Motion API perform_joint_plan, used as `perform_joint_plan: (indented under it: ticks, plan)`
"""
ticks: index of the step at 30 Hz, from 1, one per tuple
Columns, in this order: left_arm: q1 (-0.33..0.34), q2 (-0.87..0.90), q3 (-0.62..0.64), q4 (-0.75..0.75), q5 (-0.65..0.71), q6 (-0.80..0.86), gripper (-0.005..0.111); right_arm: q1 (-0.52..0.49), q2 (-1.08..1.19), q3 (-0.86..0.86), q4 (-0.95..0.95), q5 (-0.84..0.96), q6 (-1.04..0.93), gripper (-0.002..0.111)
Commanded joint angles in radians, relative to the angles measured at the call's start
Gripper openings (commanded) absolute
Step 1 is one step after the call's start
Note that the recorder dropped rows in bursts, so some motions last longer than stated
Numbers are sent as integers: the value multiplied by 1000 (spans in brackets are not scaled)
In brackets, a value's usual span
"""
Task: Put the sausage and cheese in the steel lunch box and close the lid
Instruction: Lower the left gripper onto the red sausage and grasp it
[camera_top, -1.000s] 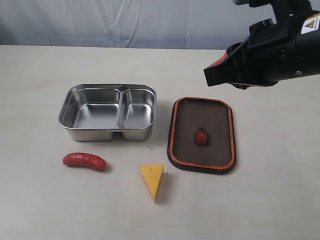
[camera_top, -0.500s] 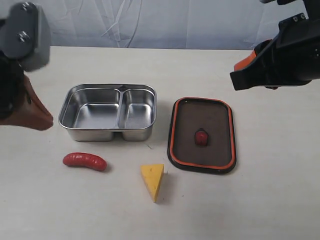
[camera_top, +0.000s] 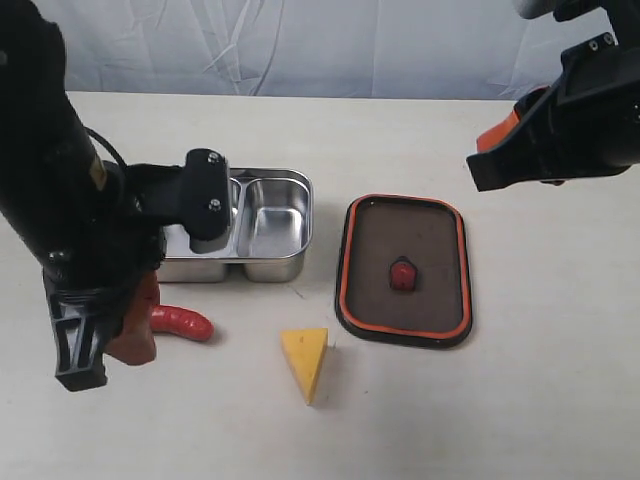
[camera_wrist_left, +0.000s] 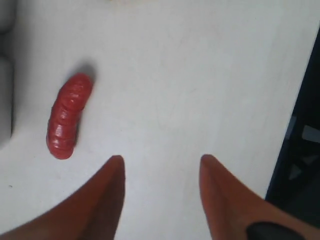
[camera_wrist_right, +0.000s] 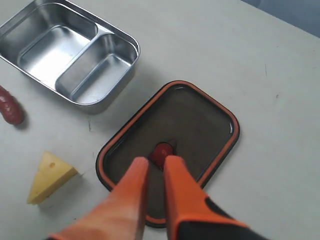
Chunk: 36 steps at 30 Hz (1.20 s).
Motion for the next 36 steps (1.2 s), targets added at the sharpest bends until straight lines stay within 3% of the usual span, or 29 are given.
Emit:
perform_joint_plan:
  ticks: [1, 6, 11, 26, 36]
  plan:
    - [-5, 58, 47, 64, -43, 25, 57, -5, -6, 5, -24, 13, 2, 14]
    - [-5, 96, 124, 57, -183, 196, 57, -5, -6, 5, -30, 13, 2, 14]
    - [-5, 104, 133, 72, -333, 207, 57, -5, -6, 5, -30, 11, 2, 14]
    - [-5, 270, 133, 231, -411, 230, 57, -5, -6, 5, -23, 42, 17, 14]
    - [-3, 303, 133, 240, -523, 230, 57, -5, -6, 5, -15, 66, 19, 14]
